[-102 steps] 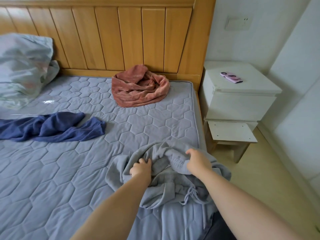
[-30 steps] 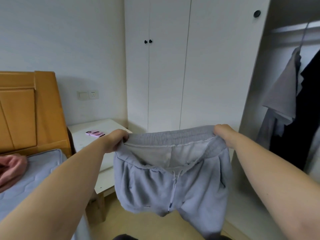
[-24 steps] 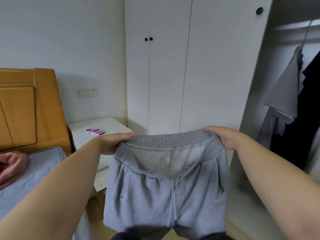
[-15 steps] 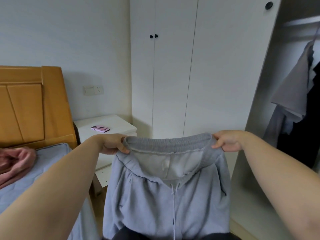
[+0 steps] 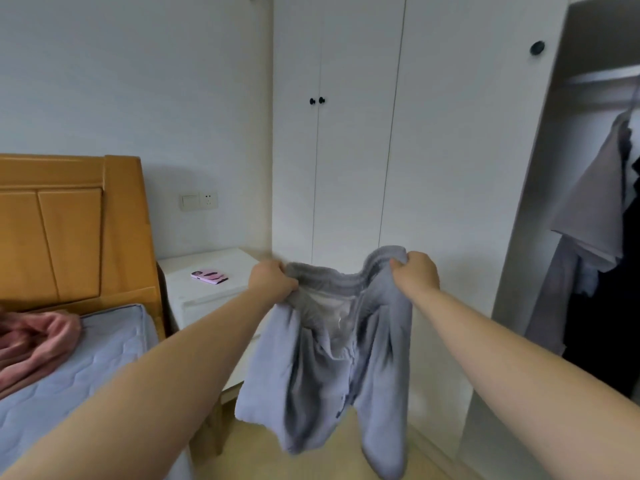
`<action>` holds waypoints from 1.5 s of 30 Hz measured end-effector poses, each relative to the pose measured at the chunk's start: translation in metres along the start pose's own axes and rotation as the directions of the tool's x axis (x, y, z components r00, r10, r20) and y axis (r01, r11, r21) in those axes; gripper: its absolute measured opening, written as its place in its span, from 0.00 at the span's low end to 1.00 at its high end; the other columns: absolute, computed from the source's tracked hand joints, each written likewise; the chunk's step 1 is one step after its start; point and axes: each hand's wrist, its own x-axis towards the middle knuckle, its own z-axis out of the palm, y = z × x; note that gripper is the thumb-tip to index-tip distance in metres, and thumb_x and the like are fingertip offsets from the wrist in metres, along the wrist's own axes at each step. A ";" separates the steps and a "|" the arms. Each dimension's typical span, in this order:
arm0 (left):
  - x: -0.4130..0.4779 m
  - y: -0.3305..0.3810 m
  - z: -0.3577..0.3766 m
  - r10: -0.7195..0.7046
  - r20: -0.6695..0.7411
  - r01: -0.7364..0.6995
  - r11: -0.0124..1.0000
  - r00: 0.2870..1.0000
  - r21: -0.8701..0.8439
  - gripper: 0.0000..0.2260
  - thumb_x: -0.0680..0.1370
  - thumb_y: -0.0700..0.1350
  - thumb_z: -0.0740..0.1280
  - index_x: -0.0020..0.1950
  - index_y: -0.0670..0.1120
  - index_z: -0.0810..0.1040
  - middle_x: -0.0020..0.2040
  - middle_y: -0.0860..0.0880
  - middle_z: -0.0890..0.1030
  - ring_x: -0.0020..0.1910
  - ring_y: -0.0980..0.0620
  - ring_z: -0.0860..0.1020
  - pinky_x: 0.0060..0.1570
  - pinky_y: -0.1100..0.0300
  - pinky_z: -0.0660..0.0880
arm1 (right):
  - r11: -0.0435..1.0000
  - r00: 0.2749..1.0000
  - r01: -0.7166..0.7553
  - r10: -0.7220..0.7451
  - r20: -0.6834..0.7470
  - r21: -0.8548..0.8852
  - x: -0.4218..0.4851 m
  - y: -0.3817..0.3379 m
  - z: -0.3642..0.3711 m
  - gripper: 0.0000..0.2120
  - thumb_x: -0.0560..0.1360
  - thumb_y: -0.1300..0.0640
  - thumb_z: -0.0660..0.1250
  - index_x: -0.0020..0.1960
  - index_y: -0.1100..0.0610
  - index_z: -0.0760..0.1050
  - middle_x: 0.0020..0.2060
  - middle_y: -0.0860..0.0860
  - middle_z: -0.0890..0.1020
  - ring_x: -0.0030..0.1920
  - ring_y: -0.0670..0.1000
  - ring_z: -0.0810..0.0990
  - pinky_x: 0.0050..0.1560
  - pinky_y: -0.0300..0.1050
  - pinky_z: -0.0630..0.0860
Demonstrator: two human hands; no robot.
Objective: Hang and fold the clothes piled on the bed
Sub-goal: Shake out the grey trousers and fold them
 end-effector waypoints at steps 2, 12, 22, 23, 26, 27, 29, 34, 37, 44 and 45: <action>-0.002 0.006 0.008 -0.016 0.027 0.020 0.991 0.999 -0.129 0.12 0.70 0.40 0.69 0.30 0.44 0.68 0.30 0.48 0.70 0.35 0.48 0.71 0.28 0.61 0.64 | 0.998 0.998 0.053 -0.052 0.031 -0.022 -0.004 -0.006 0.007 0.13 0.80 0.55 0.59 0.54 0.65 0.75 0.53 0.61 0.79 0.51 0.59 0.78 0.43 0.41 0.66; 0.011 0.000 -0.007 -0.190 -0.113 0.150 0.945 0.975 -0.289 0.08 0.73 0.43 0.69 0.36 0.41 0.76 0.37 0.42 0.77 0.45 0.41 0.79 0.39 0.56 0.71 | 0.993 0.995 -0.098 0.096 -0.040 -0.058 0.003 -0.004 -0.015 0.12 0.79 0.61 0.59 0.58 0.66 0.75 0.57 0.63 0.78 0.56 0.62 0.78 0.47 0.44 0.70; 0.033 -0.021 -0.057 -0.086 -0.036 0.090 0.988 0.996 0.129 0.16 0.72 0.43 0.71 0.31 0.43 0.65 0.31 0.47 0.70 0.28 0.52 0.66 0.25 0.61 0.61 | 0.983 0.994 0.043 -0.024 0.103 -0.179 -0.002 -0.042 -0.002 0.04 0.75 0.66 0.58 0.44 0.63 0.71 0.42 0.58 0.75 0.42 0.57 0.74 0.38 0.43 0.69; 0.035 -0.031 -0.067 -0.103 -0.078 0.113 0.985 0.992 0.128 0.16 0.73 0.44 0.70 0.31 0.43 0.66 0.32 0.47 0.70 0.29 0.53 0.67 0.25 0.62 0.61 | 0.987 0.995 0.063 -0.051 0.086 -0.145 -0.004 -0.052 0.005 0.05 0.76 0.65 0.58 0.43 0.63 0.71 0.41 0.57 0.75 0.41 0.56 0.74 0.38 0.42 0.68; 0.035 -0.059 -0.090 -0.146 -0.159 0.158 0.985 0.976 0.067 0.15 0.76 0.44 0.68 0.32 0.43 0.66 0.31 0.47 0.70 0.30 0.52 0.68 0.26 0.62 0.63 | 0.991 0.989 0.122 -0.116 0.089 -0.057 -0.014 -0.094 0.034 0.07 0.77 0.64 0.59 0.40 0.62 0.70 0.36 0.55 0.74 0.39 0.55 0.74 0.31 0.40 0.64; 0.033 -0.067 -0.097 -0.152 -0.188 0.163 0.986 0.970 0.040 0.14 0.76 0.44 0.68 0.33 0.42 0.68 0.32 0.47 0.71 0.31 0.51 0.70 0.29 0.61 0.67 | 0.989 0.985 0.146 -0.143 0.098 -0.031 -0.019 -0.109 0.046 0.08 0.77 0.64 0.59 0.40 0.62 0.70 0.36 0.54 0.74 0.40 0.55 0.74 0.31 0.40 0.64; 0.028 -0.084 -0.117 -0.152 -0.253 0.153 0.988 0.955 -0.015 0.09 0.76 0.43 0.68 0.37 0.41 0.73 0.35 0.45 0.75 0.36 0.47 0.75 0.35 0.57 0.73 | 0.980 0.975 0.200 -0.199 0.099 0.004 -0.032 -0.140 0.068 0.06 0.78 0.64 0.58 0.42 0.61 0.70 0.37 0.53 0.73 0.40 0.55 0.73 0.36 0.41 0.66; 0.006 -0.118 -0.180 -0.173 -0.408 0.129 0.983 0.896 -0.134 0.10 0.76 0.41 0.66 0.35 0.43 0.74 0.34 0.47 0.75 0.35 0.49 0.74 0.30 0.60 0.70 | 0.945 0.955 0.289 -0.296 0.025 0.156 -0.062 -0.200 0.108 0.06 0.79 0.63 0.58 0.48 0.62 0.73 0.42 0.55 0.75 0.43 0.56 0.74 0.40 0.43 0.67; -0.013 -0.135 -0.227 -0.188 -0.455 0.124 0.978 0.870 -0.167 0.07 0.76 0.43 0.68 0.40 0.42 0.76 0.37 0.46 0.77 0.36 0.50 0.75 0.34 0.59 0.73 | 0.905 0.940 0.335 -0.339 -0.032 0.264 -0.082 -0.232 0.126 0.09 0.81 0.59 0.56 0.52 0.63 0.73 0.48 0.58 0.79 0.48 0.60 0.77 0.42 0.45 0.68; -0.058 -0.166 -0.297 -0.163 -0.677 0.102 0.986 0.717 -0.129 0.12 0.78 0.41 0.65 0.37 0.45 0.66 0.34 0.51 0.69 0.35 0.51 0.69 0.34 0.60 0.66 | 0.831 0.915 0.391 -0.399 -0.068 0.396 -0.140 -0.282 0.150 0.05 0.78 0.62 0.57 0.43 0.58 0.68 0.39 0.54 0.73 0.41 0.56 0.72 0.40 0.44 0.64; -0.063 -0.172 -0.304 -0.150 -0.700 0.100 0.989 0.699 -0.113 0.12 0.78 0.41 0.65 0.36 0.46 0.66 0.34 0.51 0.70 0.36 0.51 0.69 0.34 0.60 0.66 | 0.824 0.912 0.397 -0.405 -0.070 0.403 -0.148 -0.288 0.153 0.05 0.78 0.62 0.58 0.43 0.58 0.67 0.38 0.53 0.72 0.40 0.55 0.70 0.39 0.43 0.62</action>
